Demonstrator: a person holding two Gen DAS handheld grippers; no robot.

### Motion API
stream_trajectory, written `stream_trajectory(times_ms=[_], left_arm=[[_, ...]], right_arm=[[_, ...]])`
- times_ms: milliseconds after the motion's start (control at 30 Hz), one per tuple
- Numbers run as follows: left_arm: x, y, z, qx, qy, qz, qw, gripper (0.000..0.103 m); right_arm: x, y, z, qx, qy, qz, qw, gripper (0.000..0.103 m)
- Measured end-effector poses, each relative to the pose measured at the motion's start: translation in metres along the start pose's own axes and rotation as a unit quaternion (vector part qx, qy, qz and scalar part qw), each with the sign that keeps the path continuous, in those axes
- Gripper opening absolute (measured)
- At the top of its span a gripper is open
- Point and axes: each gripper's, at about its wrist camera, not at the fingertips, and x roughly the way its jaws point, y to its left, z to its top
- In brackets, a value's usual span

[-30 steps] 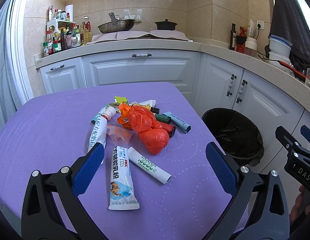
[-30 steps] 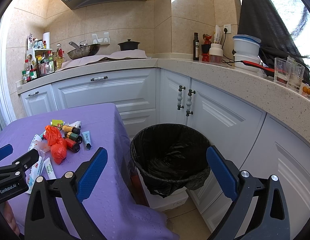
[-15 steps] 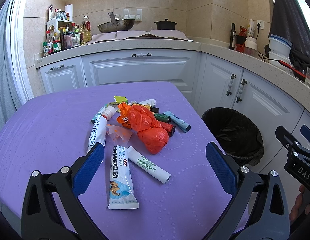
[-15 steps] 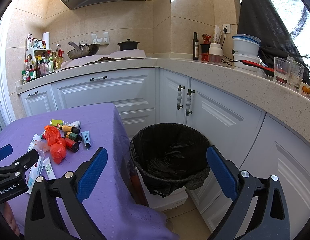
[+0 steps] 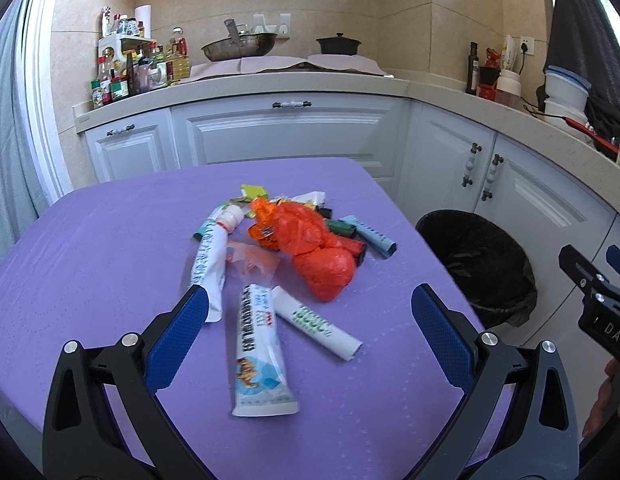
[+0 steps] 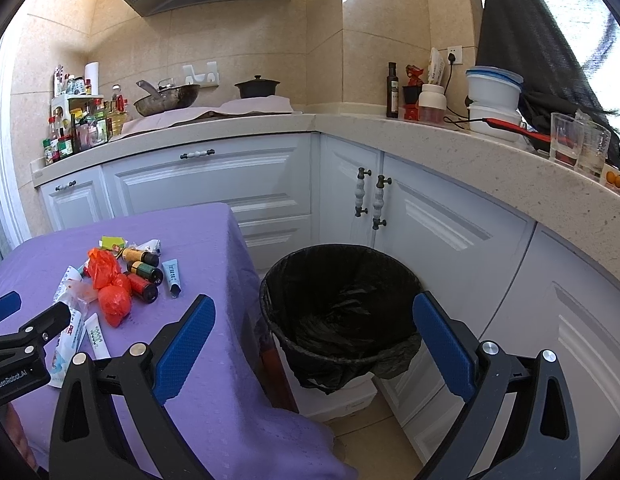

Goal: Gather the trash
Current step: 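Grasp the white toothpaste tube with the left gripper while the right gripper approaches the white-green tube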

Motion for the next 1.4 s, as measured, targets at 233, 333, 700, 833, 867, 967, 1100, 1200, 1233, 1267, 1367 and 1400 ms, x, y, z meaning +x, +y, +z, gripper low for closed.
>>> stream_trajectory(times_ms=[233, 333, 700, 833, 867, 967, 1100, 1200, 1233, 1267, 1367, 1400], left_arm=[[0.001, 0.023, -0.01, -0.011, 0.016, 0.026, 0.9995, 0.099], [0.002, 0.032, -0.015, -0.017, 0.025, 0.037, 0.9989, 0.099], [0.023, 0.048, -0.029, -0.03, 0.065, 0.041, 0.9966, 0.099], [0.033, 0.047, -0.031, -0.027, 0.08, 0.033, 0.9959, 0.093], [0.035, 0.047, -0.032, -0.026, 0.082, 0.033, 0.9957, 0.091], [0.039, 0.047, -0.034, -0.026, 0.091, 0.029, 0.9951, 0.085], [0.042, 0.047, -0.036, -0.028, 0.095, 0.02, 0.9949, 0.083], [0.043, 0.045, -0.036, -0.02, 0.099, 0.011, 0.9949, 0.077], [0.044, 0.044, -0.037, -0.019, 0.101, 0.006, 0.9947, 0.073], [0.045, 0.043, -0.037, -0.019, 0.103, 0.002, 0.9945, 0.069], [0.046, 0.041, -0.039, -0.015, 0.11, -0.01, 0.9938, 0.052], [0.046, 0.041, -0.039, -0.013, 0.108, -0.009, 0.994, 0.046]], right_arm=[[0.011, 0.011, 0.001, -0.015, 0.009, 0.022, 1.0, 0.096], [0.015, 0.021, 0.0, -0.02, 0.012, 0.035, 0.999, 0.096], [0.03, 0.052, -0.007, -0.042, 0.037, 0.067, 0.996, 0.096], [0.034, 0.056, -0.01, -0.048, 0.047, 0.071, 0.995, 0.096], [0.035, 0.056, -0.01, -0.048, 0.049, 0.071, 0.995, 0.096], [0.039, 0.056, -0.01, -0.048, 0.054, 0.07, 0.995, 0.096], [0.042, 0.055, -0.01, -0.047, 0.06, 0.07, 0.995, 0.096], [0.044, 0.055, -0.01, -0.047, 0.065, 0.071, 0.994, 0.096], [0.045, 0.055, -0.011, -0.047, 0.066, 0.071, 0.994, 0.096], [0.045, 0.056, -0.011, -0.048, 0.066, 0.071, 0.994, 0.096], [0.045, 0.058, -0.011, -0.052, 0.066, 0.072, 0.994, 0.096], [0.045, 0.058, -0.01, -0.052, 0.066, 0.072, 0.994, 0.096]])
